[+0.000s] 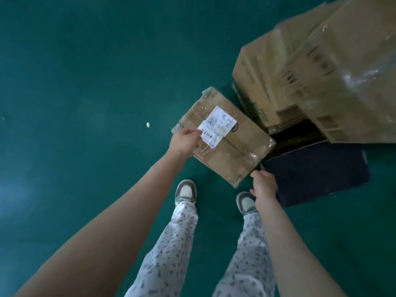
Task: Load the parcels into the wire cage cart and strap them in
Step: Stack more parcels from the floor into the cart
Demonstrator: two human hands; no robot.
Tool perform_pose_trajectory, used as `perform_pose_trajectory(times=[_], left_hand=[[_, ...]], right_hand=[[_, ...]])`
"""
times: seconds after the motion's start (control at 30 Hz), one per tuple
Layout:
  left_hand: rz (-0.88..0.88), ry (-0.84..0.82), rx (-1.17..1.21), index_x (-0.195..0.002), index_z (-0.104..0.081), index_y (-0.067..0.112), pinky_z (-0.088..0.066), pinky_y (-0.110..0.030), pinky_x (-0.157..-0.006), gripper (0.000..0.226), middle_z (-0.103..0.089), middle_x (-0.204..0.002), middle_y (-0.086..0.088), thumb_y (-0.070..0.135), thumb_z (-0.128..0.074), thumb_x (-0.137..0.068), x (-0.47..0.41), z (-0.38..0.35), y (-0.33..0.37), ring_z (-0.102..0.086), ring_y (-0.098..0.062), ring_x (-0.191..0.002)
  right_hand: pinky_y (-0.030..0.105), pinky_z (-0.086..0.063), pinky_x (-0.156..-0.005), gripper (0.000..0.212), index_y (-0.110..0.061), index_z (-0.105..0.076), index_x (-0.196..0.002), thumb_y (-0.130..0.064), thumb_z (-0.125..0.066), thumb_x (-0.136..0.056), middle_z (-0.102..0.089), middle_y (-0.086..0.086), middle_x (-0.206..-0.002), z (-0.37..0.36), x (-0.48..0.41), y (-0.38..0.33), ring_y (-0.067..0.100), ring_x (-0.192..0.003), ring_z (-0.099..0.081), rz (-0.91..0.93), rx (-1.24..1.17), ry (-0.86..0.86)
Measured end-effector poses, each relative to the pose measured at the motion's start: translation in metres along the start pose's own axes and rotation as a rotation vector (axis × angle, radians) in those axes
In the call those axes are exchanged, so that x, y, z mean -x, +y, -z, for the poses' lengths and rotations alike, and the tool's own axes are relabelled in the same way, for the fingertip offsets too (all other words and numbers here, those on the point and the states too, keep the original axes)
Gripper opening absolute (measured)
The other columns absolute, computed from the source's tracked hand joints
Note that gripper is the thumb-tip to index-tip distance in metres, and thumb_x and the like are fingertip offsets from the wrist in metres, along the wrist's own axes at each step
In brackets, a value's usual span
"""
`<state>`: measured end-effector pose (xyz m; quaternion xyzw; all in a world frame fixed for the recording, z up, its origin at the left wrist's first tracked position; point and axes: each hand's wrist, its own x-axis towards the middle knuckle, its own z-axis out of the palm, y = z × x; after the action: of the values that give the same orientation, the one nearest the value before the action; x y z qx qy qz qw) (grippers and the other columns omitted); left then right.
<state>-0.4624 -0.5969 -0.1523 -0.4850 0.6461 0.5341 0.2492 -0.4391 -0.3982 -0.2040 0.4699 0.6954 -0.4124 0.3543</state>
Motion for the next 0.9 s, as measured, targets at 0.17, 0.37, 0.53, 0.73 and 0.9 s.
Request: perform_pose_trajectory(times=[0.17, 0.37, 0.53, 0.73, 0.9], left_hand=[[-0.147, 0.298, -0.148, -0.121, -0.055, 0.018, -0.04, -0.027, -0.093, 0.03, -0.048, -0.129, -0.002, 0.019, -0.05, -0.092, -0.066, 0.008, -0.034, -0.048, -0.018, -0.118], [-0.018, 0.095, -0.224, -0.137, -0.039, 0.012, -0.041, -0.031, -0.095, 0.054, -0.047, -0.135, -0.006, 0.023, -0.054, -0.087, -0.096, -0.003, -0.031, -0.048, -0.023, -0.12], [-0.058, 0.037, -0.265, -0.128, -0.041, 0.012, -0.044, -0.04, -0.097, 0.055, -0.05, -0.125, -0.008, 0.029, -0.058, -0.079, -0.051, 0.0, -0.02, -0.049, -0.027, -0.114], [-0.054, -0.026, -0.303, -0.131, -0.039, 0.012, -0.044, -0.046, -0.099, 0.069, -0.05, -0.126, -0.011, 0.033, -0.054, -0.067, 0.027, 0.013, -0.006, -0.049, -0.032, -0.118], [-0.098, -0.056, -0.384, -0.138, -0.035, 0.01, -0.042, -0.039, -0.098, 0.066, -0.047, -0.131, -0.011, 0.025, -0.059, -0.078, 0.109, 0.031, 0.006, -0.047, -0.031, -0.119]], right_hand=[[0.048, -0.038, -0.107, 0.052, -0.009, -0.035, -0.144, -0.024, -0.048, -0.095, -0.042, 0.009, -0.136, -0.024, -0.037, 0.025, 0.027, -0.123, -0.042, -0.092, -0.108, -0.032], [0.069, -0.03, -0.099, 0.063, -0.03, -0.024, -0.147, -0.04, -0.053, -0.092, -0.031, -0.001, -0.149, -0.044, -0.033, 0.013, 0.031, -0.135, -0.031, -0.205, -0.436, -0.132], [0.059, -0.036, -0.098, 0.062, -0.029, -0.019, -0.147, -0.033, -0.052, -0.094, -0.033, 0.001, -0.148, -0.024, 0.002, 0.011, 0.03, -0.132, -0.035, -0.175, -0.481, -0.017], [0.053, -0.035, -0.102, 0.061, -0.031, -0.022, -0.146, -0.032, -0.052, -0.093, -0.039, 0.004, -0.145, 0.019, 0.06, 0.01, 0.031, -0.127, -0.042, -0.161, -0.52, 0.022], [0.051, -0.036, -0.106, 0.057, -0.023, -0.033, -0.142, -0.024, -0.055, -0.09, -0.046, 0.004, -0.139, 0.067, 0.13, 0.02, 0.028, -0.123, -0.047, -0.117, -0.656, 0.019]])
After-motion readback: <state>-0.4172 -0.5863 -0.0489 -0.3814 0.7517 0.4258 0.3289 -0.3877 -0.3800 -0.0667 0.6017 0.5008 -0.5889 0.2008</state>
